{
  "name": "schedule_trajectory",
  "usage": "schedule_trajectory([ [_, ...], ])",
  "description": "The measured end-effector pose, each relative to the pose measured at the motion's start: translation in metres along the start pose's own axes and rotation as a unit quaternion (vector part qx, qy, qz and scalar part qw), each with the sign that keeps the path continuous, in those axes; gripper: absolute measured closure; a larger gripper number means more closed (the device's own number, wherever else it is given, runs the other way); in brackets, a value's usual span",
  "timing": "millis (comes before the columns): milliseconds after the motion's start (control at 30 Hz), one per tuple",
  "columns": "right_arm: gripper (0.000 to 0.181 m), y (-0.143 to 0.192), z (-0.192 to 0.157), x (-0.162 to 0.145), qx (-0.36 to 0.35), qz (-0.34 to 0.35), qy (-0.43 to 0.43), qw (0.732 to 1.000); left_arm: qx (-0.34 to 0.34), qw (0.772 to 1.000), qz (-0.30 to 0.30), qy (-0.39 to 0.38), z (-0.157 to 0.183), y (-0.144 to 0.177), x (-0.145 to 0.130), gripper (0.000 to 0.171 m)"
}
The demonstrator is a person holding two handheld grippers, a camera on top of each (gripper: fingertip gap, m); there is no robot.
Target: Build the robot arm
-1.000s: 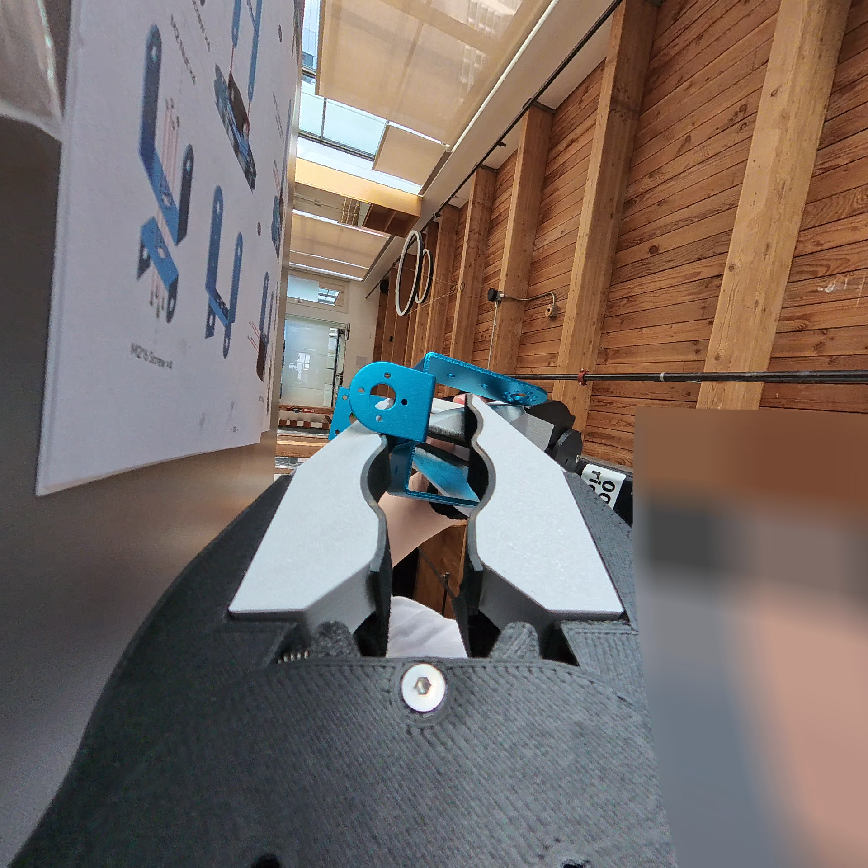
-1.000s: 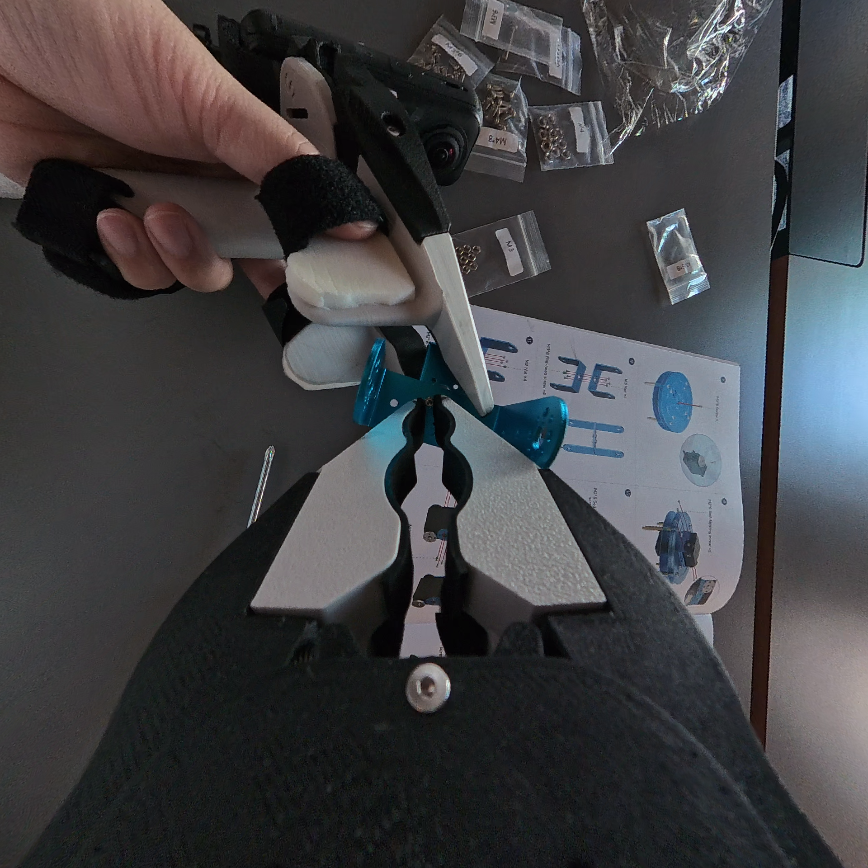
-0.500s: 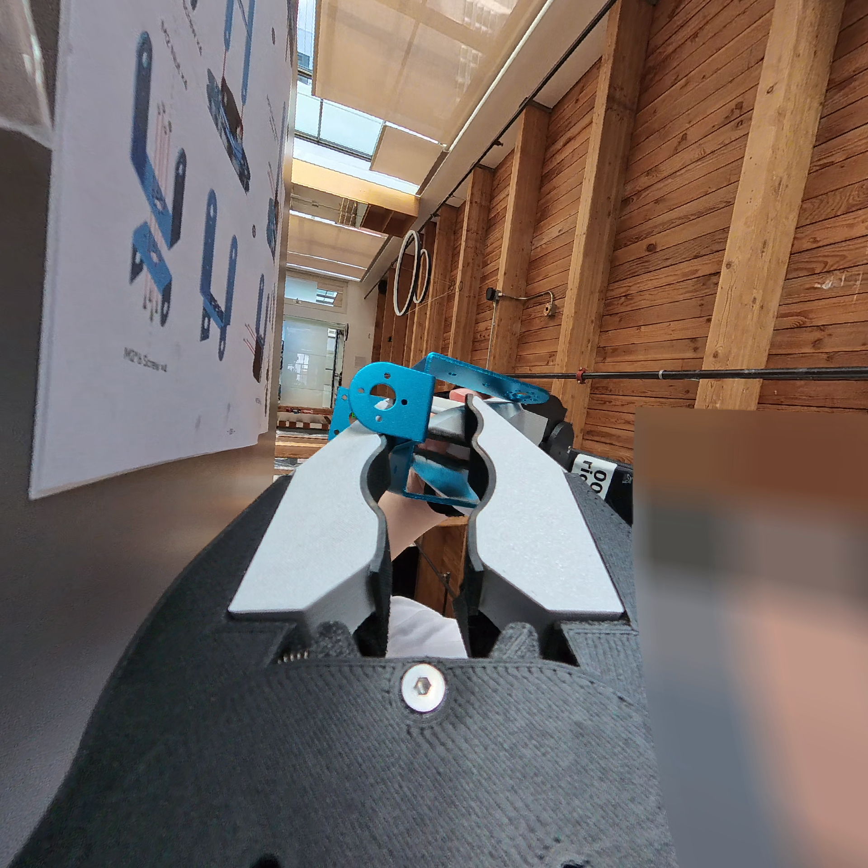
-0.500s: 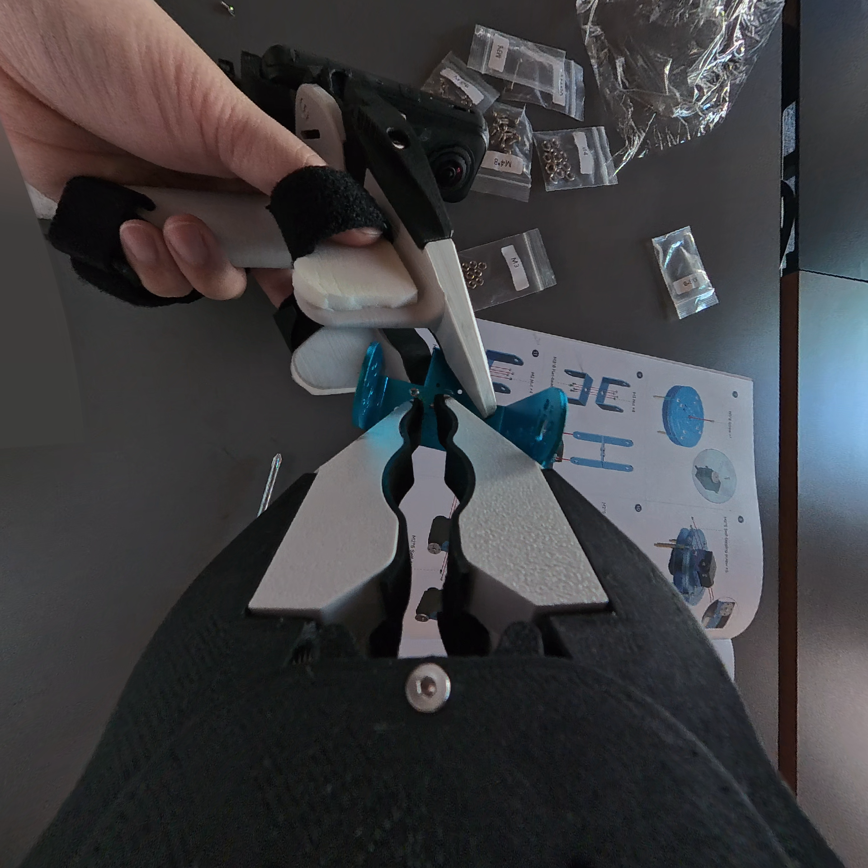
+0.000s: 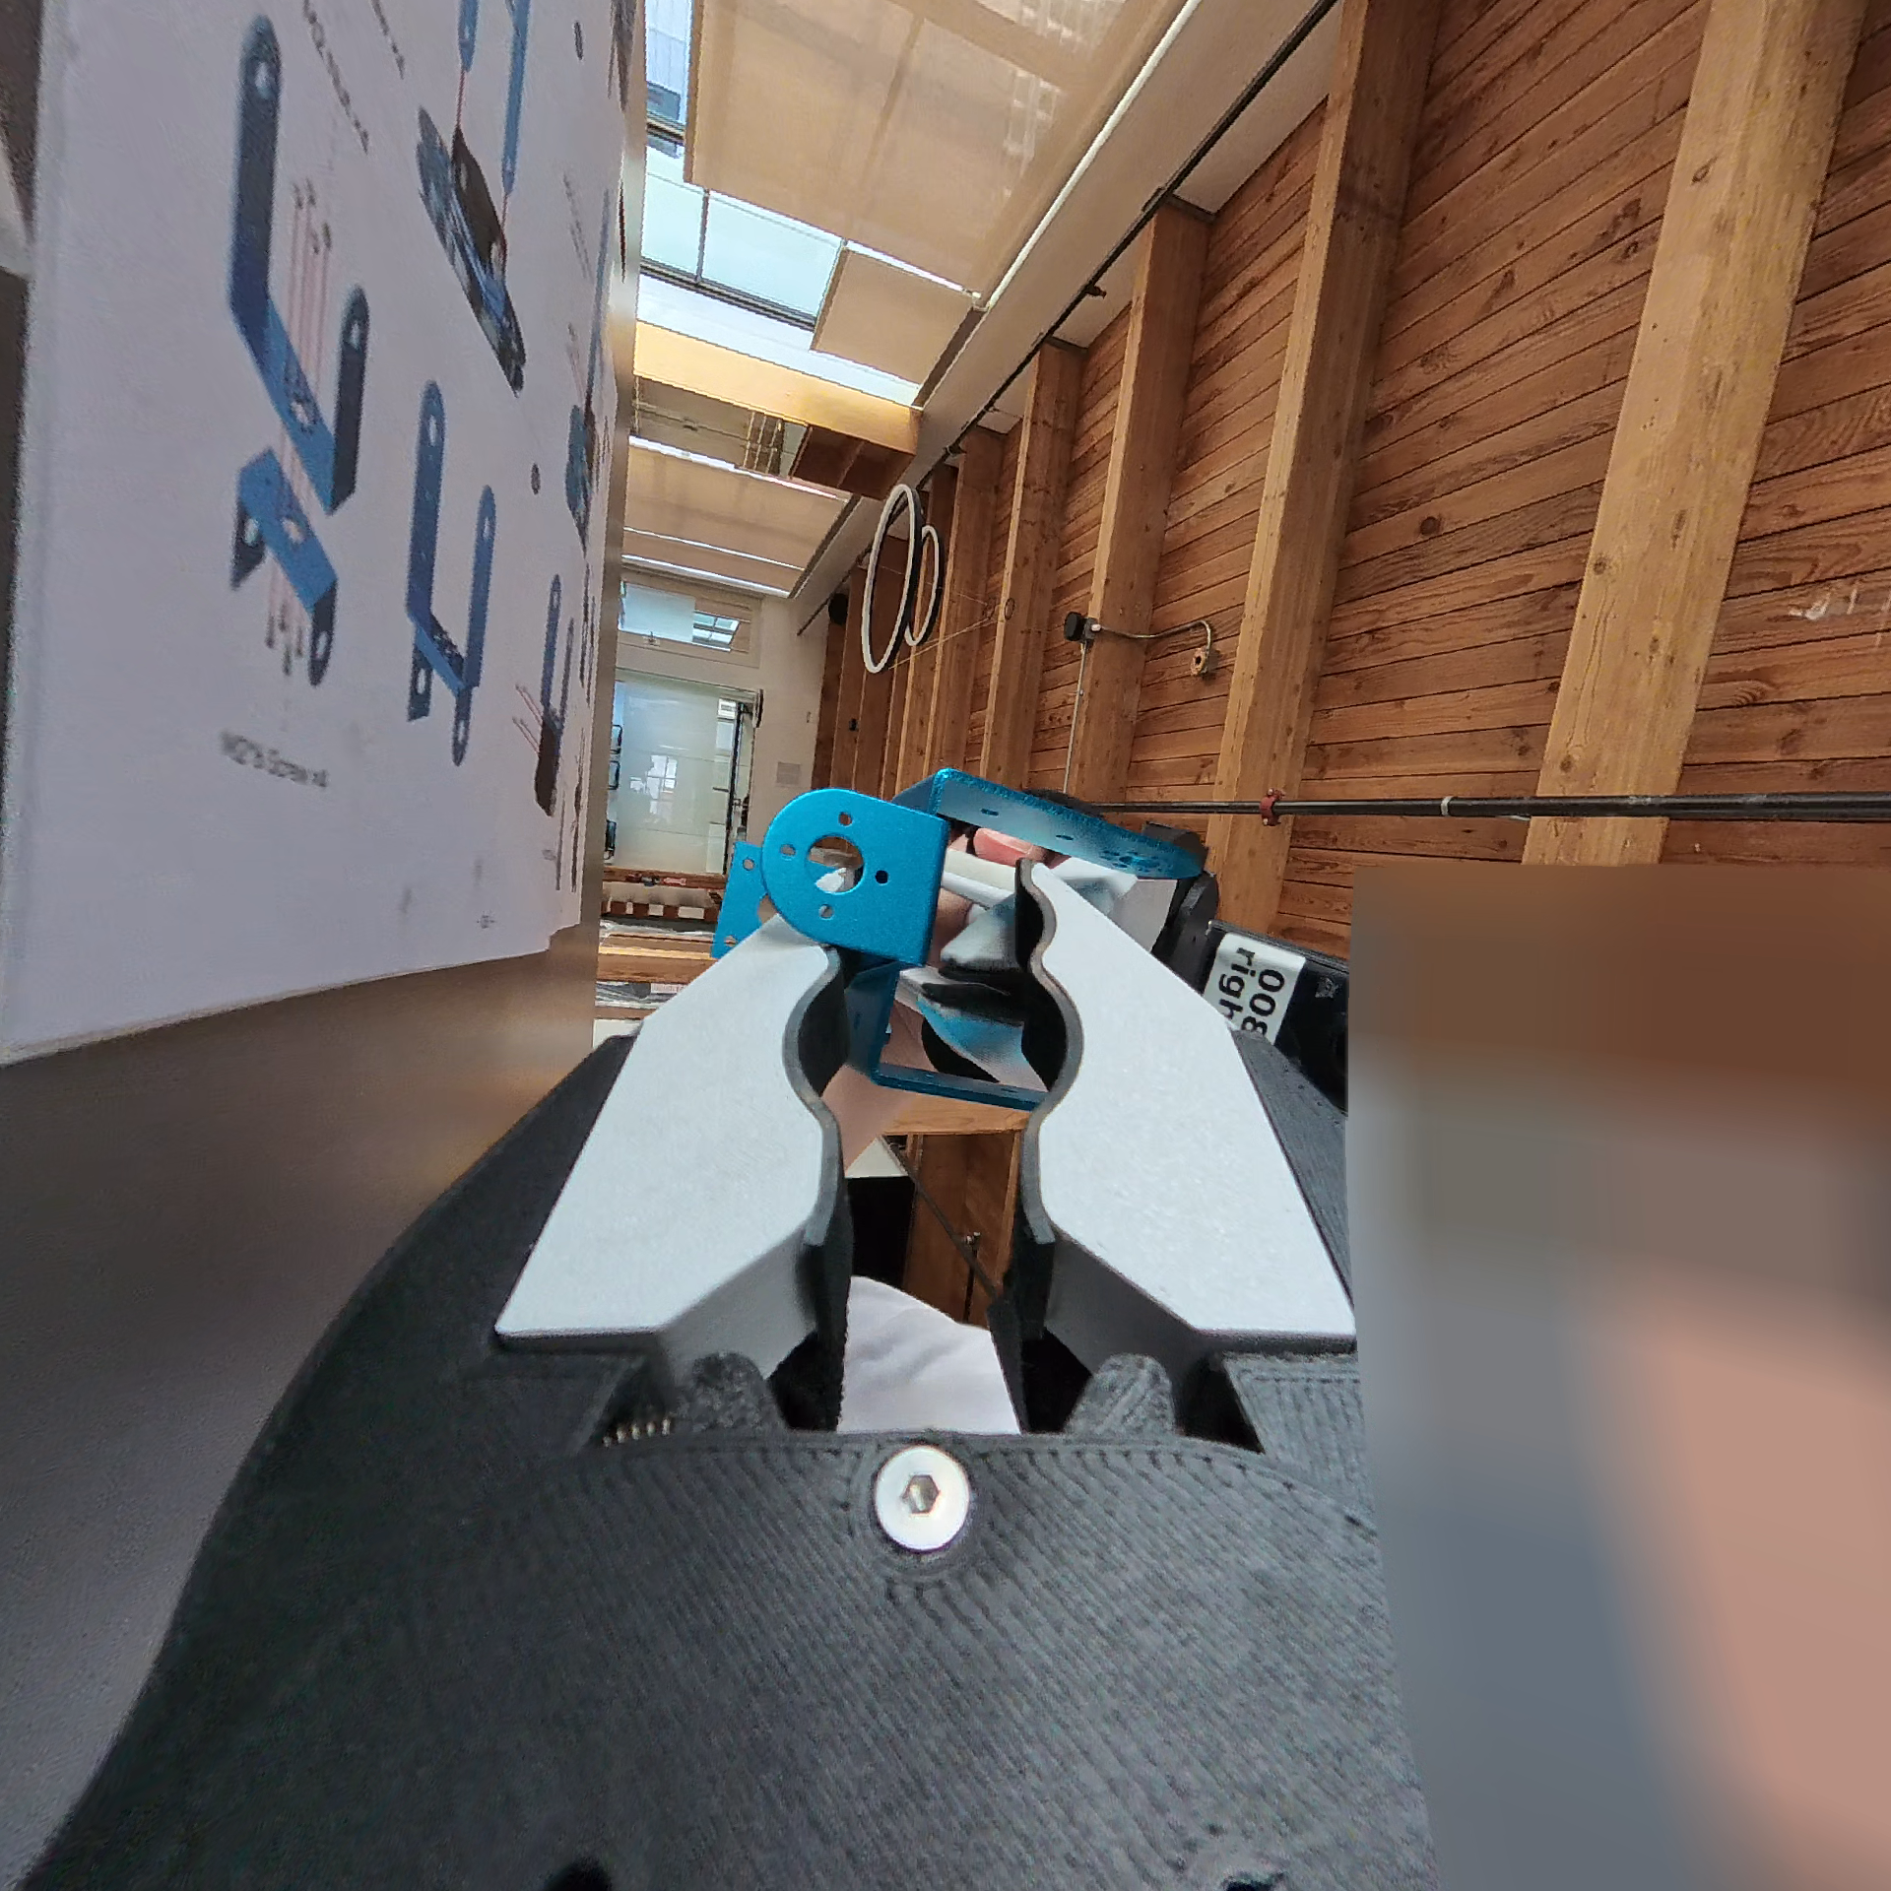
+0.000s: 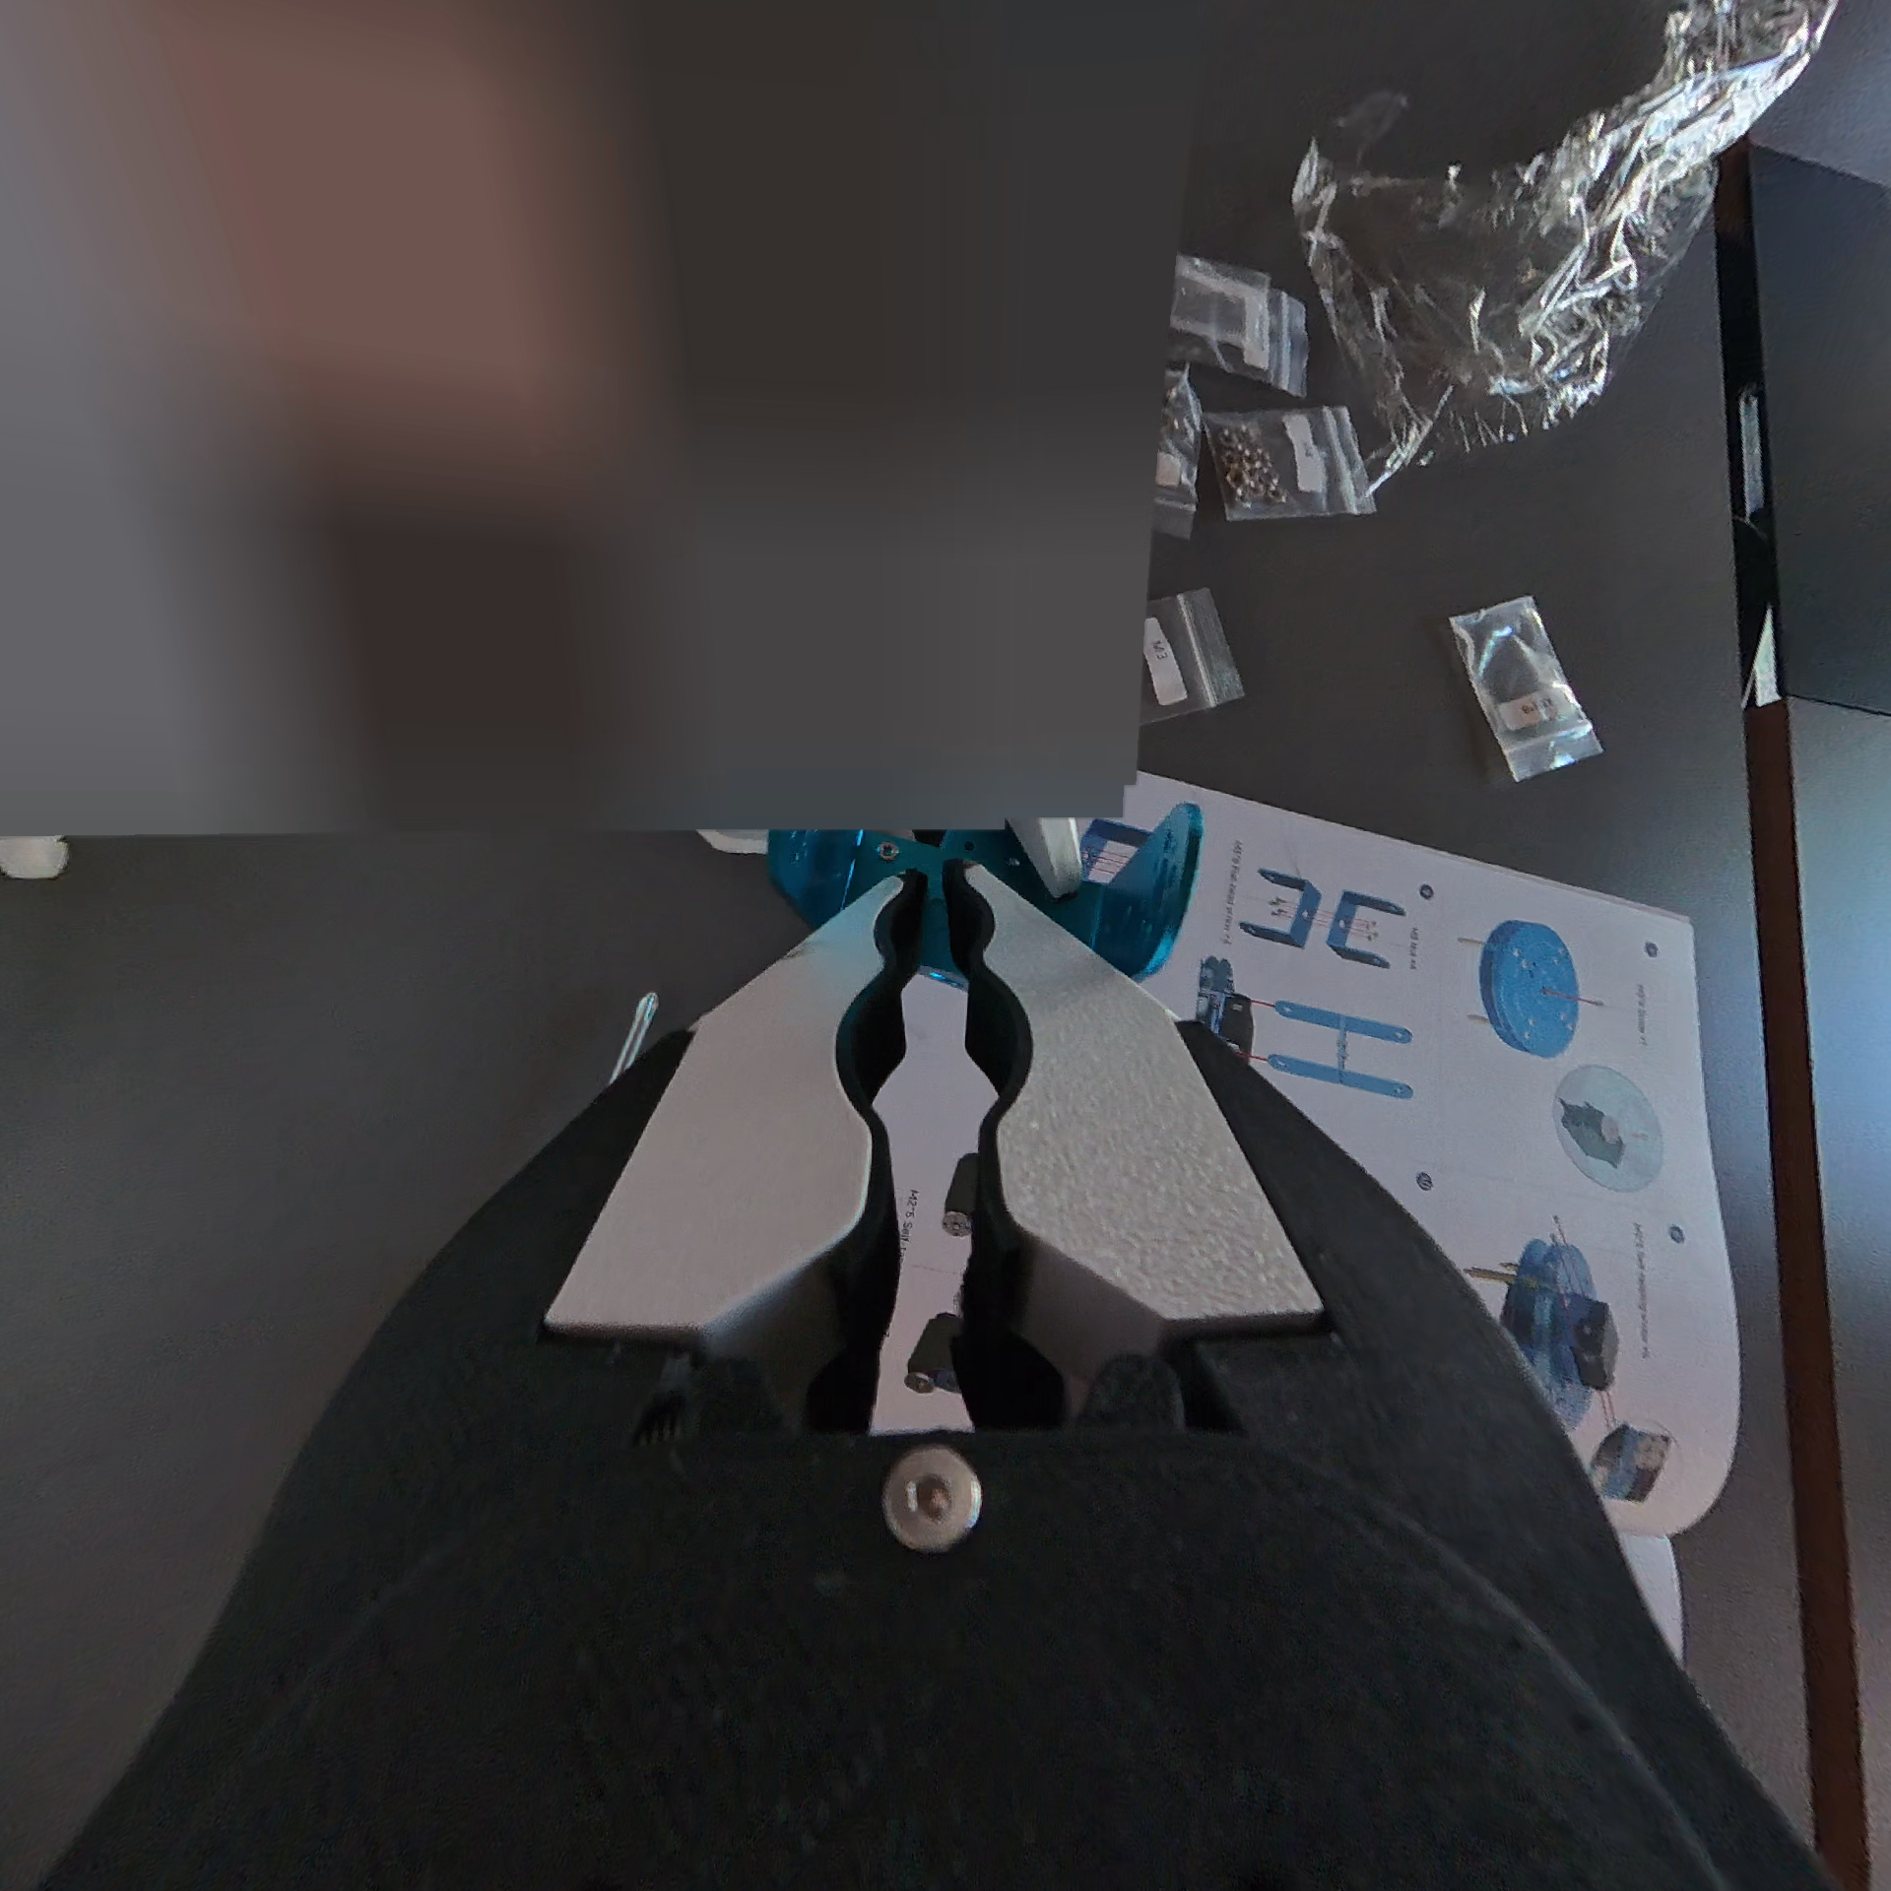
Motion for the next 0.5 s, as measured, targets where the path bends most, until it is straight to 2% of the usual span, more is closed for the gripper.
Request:
schedule_trajectory([
  [267,0.178,0.004,0.002,-0.004,0.012,0.017,-0.001,1.000,-0.003,1.000,0.001,0.015,0.001,0.000,-0.001,0.142],
  [500,0.175,0.033,0.007,-0.002,-0.014,0.054,-0.041,0.998,-0.010,1.000,-0.001,-0.001,0.011,-0.002,0.005,0.143],
])
Point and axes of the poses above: each gripper's, where its closed fingertips meet, y back along the fingers, x out of its top, z = x × y across the jaws, the point moved 10 cm from there along y, back along the fingers, and after that the axes turned 15 degrees about -x, right-handed, at the moved point
